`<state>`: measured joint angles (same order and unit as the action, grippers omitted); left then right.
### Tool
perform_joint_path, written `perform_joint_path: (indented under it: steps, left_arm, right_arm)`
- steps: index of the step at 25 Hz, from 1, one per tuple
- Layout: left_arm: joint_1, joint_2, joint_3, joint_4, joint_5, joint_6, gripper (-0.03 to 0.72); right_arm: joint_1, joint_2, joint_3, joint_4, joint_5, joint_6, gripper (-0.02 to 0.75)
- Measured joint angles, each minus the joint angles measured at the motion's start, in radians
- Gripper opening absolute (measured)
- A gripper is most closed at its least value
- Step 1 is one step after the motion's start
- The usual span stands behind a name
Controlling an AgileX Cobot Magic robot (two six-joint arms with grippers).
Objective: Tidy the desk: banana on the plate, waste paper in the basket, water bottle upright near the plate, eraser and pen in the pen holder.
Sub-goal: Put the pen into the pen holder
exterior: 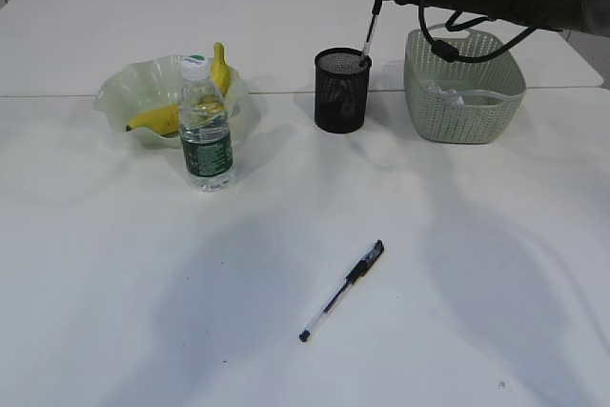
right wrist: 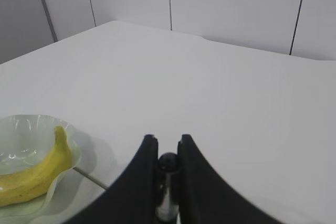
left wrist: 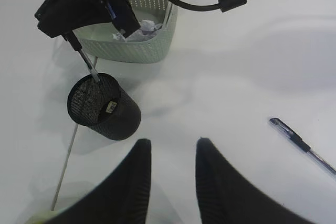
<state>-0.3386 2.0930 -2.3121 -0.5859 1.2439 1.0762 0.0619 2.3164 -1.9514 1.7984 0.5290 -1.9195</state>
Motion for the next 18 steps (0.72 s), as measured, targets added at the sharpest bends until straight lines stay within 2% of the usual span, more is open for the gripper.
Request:
perform_joint_path:
  steps: [18]
  left_arm:
    - [0.0, 0.0, 0.0, 0.017, 0.002, -0.002, 0.197]
  right_arm:
    - [0.065, 0.07, -0.036, 0.002, 0.015, -0.004, 0.068]
